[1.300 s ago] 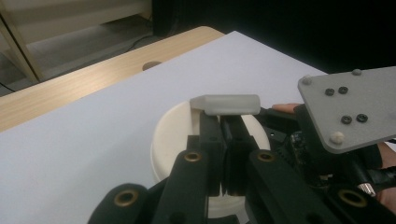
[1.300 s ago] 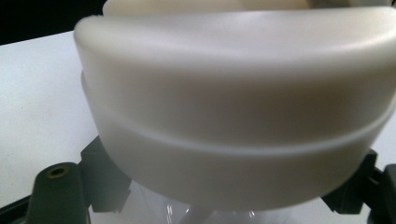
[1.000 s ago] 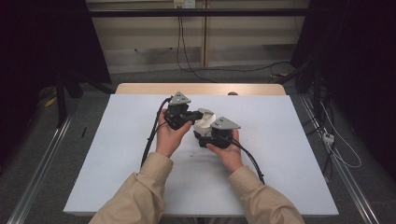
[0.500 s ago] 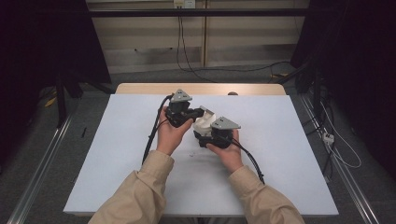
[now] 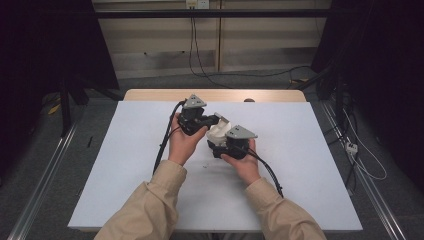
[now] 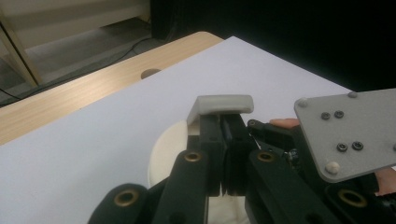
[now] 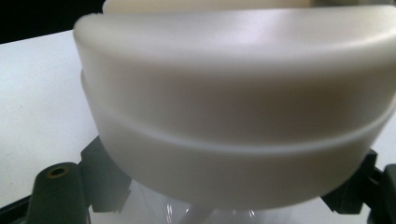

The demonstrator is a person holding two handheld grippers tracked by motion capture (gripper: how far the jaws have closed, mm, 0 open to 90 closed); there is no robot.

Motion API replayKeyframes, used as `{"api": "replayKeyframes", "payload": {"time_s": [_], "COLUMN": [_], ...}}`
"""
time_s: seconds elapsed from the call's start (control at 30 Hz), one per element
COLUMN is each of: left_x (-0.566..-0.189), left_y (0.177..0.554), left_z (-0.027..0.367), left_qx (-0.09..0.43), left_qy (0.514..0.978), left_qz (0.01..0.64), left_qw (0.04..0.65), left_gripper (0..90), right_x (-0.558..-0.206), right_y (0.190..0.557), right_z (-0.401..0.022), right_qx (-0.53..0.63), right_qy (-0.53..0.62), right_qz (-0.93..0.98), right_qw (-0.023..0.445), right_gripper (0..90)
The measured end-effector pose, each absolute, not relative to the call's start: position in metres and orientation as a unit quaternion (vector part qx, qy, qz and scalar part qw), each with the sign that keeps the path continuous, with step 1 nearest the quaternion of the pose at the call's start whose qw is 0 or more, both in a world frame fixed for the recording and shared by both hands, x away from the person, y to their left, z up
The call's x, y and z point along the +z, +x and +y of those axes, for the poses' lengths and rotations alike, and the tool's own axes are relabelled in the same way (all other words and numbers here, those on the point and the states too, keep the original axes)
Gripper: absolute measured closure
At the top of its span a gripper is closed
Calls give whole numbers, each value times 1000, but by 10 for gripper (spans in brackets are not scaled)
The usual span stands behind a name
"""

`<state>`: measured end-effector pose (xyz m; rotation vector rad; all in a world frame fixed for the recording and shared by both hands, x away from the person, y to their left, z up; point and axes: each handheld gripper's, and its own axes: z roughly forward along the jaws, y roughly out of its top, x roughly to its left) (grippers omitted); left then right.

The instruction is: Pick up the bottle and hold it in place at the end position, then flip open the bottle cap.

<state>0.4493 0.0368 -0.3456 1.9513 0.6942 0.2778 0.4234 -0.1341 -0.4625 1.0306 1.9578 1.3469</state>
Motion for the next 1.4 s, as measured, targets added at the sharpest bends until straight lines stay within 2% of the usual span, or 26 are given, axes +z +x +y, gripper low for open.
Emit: {"api": "replayKeyframes", "payload": {"time_s": [1.4], "left_x": [-340], "left_y": [459], "left_z": [26], "left_qx": [114], "left_qy": [805], "left_qz": [291], "left_qw": [504], "left_gripper": [886], "right_x": [-463], "right_y": [424], "right_z": [-135], "right_qx": [501], "right_qy": [384], "right_qz": [727], "right_qw": [269], "right_gripper": [188]}}
